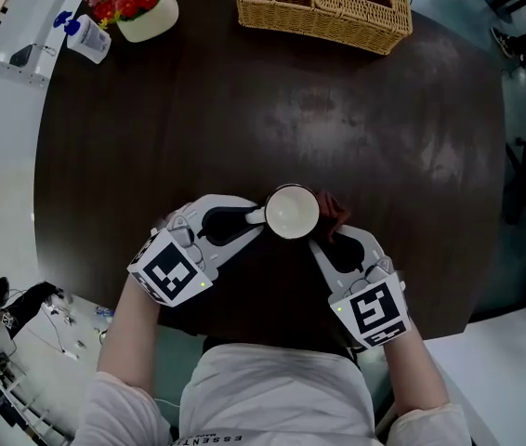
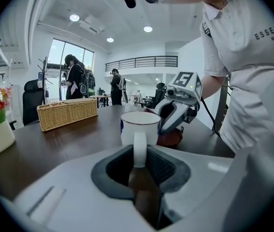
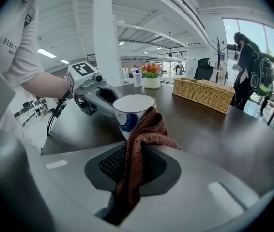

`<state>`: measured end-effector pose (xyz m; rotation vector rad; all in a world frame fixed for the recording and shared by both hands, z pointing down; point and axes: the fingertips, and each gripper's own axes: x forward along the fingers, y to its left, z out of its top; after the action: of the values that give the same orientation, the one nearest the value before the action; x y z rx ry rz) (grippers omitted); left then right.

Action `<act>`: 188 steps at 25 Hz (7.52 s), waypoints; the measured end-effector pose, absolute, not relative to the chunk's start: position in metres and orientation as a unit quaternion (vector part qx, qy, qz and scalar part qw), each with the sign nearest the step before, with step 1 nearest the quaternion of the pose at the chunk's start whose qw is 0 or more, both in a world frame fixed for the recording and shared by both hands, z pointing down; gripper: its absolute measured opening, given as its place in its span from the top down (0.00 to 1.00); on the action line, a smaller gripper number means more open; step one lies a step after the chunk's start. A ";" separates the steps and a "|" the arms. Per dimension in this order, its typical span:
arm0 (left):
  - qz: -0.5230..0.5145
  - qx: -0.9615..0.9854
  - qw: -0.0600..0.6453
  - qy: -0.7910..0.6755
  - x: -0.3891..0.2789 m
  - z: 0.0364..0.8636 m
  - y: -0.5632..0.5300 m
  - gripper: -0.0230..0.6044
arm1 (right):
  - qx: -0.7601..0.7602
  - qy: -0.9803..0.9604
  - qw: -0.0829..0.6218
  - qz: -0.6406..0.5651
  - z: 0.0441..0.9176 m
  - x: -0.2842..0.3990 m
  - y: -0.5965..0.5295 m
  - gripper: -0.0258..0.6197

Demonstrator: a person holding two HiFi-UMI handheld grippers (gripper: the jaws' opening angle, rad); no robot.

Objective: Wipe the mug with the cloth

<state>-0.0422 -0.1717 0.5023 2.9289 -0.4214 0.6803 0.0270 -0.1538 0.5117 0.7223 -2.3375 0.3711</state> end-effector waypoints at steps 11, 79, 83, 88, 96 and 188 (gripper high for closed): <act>0.247 0.966 0.018 -0.072 -0.040 0.499 -0.169 0.84 | 0.244 -0.911 0.318 0.096 0.498 0.056 -0.183 0.83; 0.237 0.960 0.002 -0.148 -0.049 0.502 -0.171 0.82 | 0.282 -0.906 0.276 0.153 0.486 0.043 -0.175 0.83; 0.229 0.962 0.010 -0.151 -0.049 0.499 -0.171 0.85 | 0.300 -0.898 0.280 0.156 0.488 0.050 -0.178 0.83; 0.195 0.967 0.029 -0.162 -0.048 0.484 -0.168 0.86 | 0.318 -0.885 0.297 0.164 0.492 0.060 -0.179 0.83; 0.121 0.977 0.046 -0.172 -0.044 0.432 -0.169 0.86 | 0.344 -0.873 0.295 0.177 0.483 0.072 -0.180 0.83; 0.050 0.860 -0.013 -0.508 -0.047 0.278 -0.088 0.96 | 0.540 -0.828 0.135 0.072 0.340 0.114 -0.079 0.84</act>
<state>-0.0466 -0.0878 0.2783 2.7242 -1.6081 0.1590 0.1144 -0.0789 0.3403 1.5649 -2.3986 0.2084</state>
